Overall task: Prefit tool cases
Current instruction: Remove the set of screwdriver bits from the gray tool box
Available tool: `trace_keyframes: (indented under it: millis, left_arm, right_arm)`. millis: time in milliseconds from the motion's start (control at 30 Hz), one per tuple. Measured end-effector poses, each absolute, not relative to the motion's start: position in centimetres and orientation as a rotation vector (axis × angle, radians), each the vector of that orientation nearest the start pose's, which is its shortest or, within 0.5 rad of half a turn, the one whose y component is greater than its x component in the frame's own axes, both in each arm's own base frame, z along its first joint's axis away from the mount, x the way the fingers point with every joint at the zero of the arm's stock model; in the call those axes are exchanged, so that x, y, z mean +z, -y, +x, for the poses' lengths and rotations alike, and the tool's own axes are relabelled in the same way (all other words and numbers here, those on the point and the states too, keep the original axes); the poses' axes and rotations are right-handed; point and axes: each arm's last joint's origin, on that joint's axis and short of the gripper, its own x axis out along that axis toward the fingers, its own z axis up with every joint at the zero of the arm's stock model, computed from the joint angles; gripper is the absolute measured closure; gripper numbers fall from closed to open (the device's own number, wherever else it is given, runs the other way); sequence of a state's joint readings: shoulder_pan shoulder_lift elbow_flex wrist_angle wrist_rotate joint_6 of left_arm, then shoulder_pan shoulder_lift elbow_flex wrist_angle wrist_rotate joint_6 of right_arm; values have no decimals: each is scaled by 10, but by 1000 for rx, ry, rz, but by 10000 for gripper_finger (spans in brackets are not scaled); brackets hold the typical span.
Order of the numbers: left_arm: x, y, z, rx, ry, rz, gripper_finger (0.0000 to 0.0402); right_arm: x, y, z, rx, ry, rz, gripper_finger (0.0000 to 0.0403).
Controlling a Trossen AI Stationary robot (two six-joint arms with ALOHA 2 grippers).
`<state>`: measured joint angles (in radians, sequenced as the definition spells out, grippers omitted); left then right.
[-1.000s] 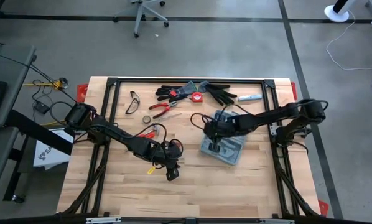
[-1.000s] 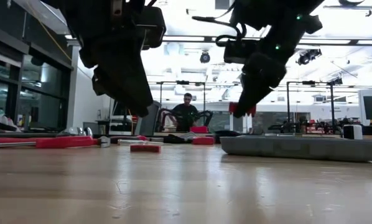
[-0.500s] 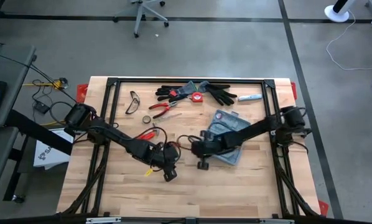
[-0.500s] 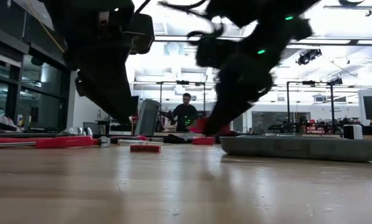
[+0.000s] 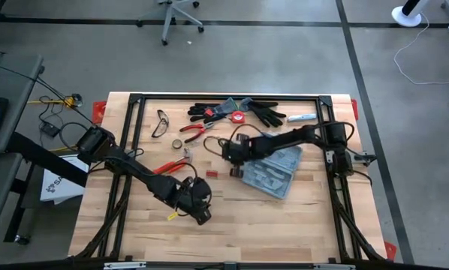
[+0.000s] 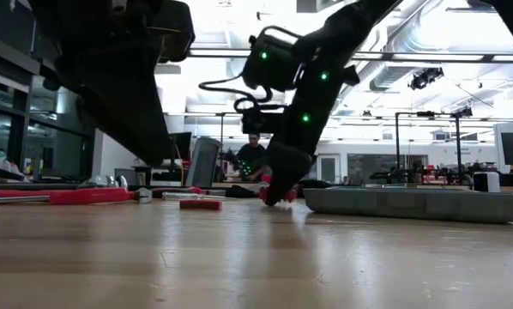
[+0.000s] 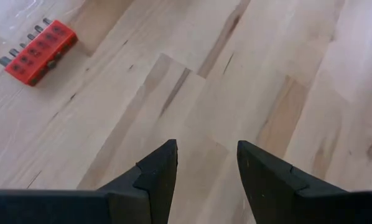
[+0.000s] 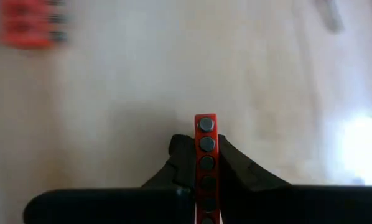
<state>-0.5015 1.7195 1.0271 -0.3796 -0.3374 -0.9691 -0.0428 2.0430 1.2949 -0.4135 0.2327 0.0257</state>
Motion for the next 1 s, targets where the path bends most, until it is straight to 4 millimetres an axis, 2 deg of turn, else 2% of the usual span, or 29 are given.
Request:
trace_keyframes:
  millis: [133, 333, 433, 833, 1000]
  left_arm:
    - [171, 151, 295, 344, -931, -456, 243]
    - [170, 150, 294, 350, -939, -451, 243]
    - [170, 150, 294, 351, -939, -449, 243]
    - [169, 150, 291, 362, -964, -427, 243]
    - [169, 154, 289, 354, -966, -419, 243]
  right_arm:
    - [128, 37, 397, -251, -1162, -26, 373]
    - [129, 38, 398, -181, -1144, 86, 278]
    - [129, 33, 399, -118, -1136, 121, 250]
    - [129, 15, 400, 1, -1142, 188, 239]
    - [144, 14, 398, 11, -1113, 208, 238]
